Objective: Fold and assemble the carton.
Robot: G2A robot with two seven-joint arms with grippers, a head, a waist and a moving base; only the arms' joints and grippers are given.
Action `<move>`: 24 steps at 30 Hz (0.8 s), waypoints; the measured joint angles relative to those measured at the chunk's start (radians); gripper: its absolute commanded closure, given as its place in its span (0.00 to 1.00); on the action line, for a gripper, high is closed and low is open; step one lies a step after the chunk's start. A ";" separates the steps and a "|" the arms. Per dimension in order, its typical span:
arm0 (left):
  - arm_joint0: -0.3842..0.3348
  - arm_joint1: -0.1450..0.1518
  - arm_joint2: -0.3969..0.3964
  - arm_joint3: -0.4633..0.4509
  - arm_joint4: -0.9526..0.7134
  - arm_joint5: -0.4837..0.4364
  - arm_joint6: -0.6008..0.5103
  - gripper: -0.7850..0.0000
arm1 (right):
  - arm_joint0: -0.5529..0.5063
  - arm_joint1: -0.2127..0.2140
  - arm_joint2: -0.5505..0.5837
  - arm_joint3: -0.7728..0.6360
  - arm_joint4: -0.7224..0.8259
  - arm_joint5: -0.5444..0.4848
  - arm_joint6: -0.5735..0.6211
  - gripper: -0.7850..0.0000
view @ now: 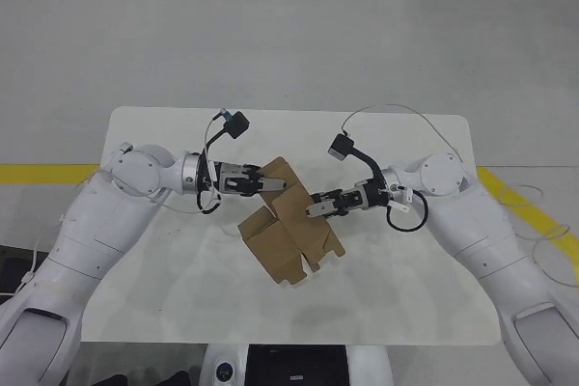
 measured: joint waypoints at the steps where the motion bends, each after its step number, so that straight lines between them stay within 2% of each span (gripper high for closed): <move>1: -0.001 -0.001 0.001 0.002 -0.002 0.002 -0.002 1.00 | 0.003 -0.001 -0.005 0.000 -0.001 0.000 0.000 0.64; 6: -0.009 -0.006 0.008 0.011 0.003 0.010 -0.019 1.00 | 0.016 -0.003 -0.027 0.007 0.000 -0.009 -0.010 0.84; 8: -0.009 -0.008 0.010 0.013 0.008 0.011 -0.022 1.00 | 0.019 -0.004 -0.035 0.007 0.000 -0.012 -0.011 0.99; 14: -0.009 -0.011 0.008 0.017 -0.003 0.019 -0.035 1.00 | 0.027 -0.002 -0.054 0.012 0.017 -0.015 -0.015 1.00; 15: -0.009 -0.011 0.007 0.018 -0.006 0.021 -0.038 0.93 | 0.028 -0.002 -0.057 0.012 0.022 -0.015 -0.015 1.00; 16: -0.008 -0.011 0.005 0.018 -0.009 0.022 -0.040 0.67 | 0.030 -0.001 -0.059 0.013 0.026 -0.014 -0.014 1.00; 17: -0.007 -0.011 0.004 0.018 -0.014 0.024 -0.042 0.09 | 0.031 0.000 -0.061 0.013 0.030 -0.013 -0.013 1.00; 18: -0.005 -0.011 0.001 0.018 -0.026 0.025 -0.045 0.00 | 0.032 0.000 -0.063 0.013 0.036 -0.012 -0.012 1.00; 24: 0.002 -0.011 -0.030 0.039 -0.154 0.048 -0.075 0.00 | 0.032 0.006 -0.063 0.022 0.084 -0.016 -0.016 1.00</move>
